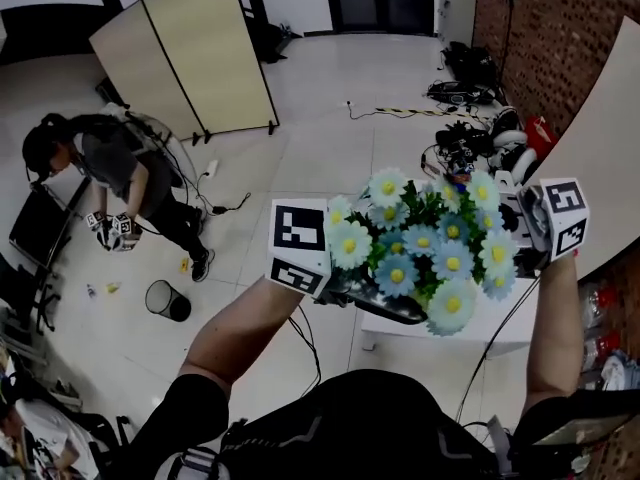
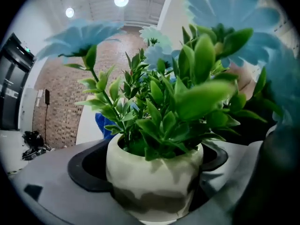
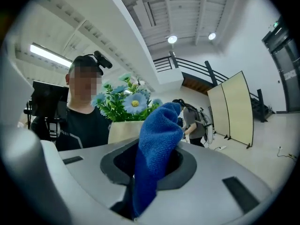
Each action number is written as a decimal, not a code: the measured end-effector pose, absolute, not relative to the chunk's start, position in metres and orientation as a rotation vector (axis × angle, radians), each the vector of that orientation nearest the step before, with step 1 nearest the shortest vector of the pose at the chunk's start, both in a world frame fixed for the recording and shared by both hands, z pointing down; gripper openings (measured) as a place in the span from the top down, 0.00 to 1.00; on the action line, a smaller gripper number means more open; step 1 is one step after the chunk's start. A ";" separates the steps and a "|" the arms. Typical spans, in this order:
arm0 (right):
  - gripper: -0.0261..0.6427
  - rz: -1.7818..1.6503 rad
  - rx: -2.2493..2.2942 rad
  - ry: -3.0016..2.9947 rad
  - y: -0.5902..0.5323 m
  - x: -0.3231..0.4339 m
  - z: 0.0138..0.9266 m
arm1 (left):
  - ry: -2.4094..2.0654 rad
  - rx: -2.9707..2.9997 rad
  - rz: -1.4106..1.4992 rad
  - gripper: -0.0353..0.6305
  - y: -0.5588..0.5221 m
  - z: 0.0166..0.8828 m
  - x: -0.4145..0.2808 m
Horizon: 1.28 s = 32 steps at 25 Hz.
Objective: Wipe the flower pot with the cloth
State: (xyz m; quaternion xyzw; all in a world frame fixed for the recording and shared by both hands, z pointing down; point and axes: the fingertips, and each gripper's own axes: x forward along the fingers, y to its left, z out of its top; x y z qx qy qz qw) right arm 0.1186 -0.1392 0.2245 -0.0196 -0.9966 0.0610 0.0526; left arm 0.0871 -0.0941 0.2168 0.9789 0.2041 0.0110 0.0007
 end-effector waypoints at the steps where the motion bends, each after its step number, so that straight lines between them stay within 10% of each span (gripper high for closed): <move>1: 0.85 0.182 -0.072 -3.023 -0.137 0.119 0.227 | 0.641 3.070 0.043 0.13 -0.094 0.219 0.088; 32: 0.85 0.362 0.953 -3.171 -0.144 0.178 0.264 | 0.028 3.029 -0.103 0.13 -0.194 0.201 0.112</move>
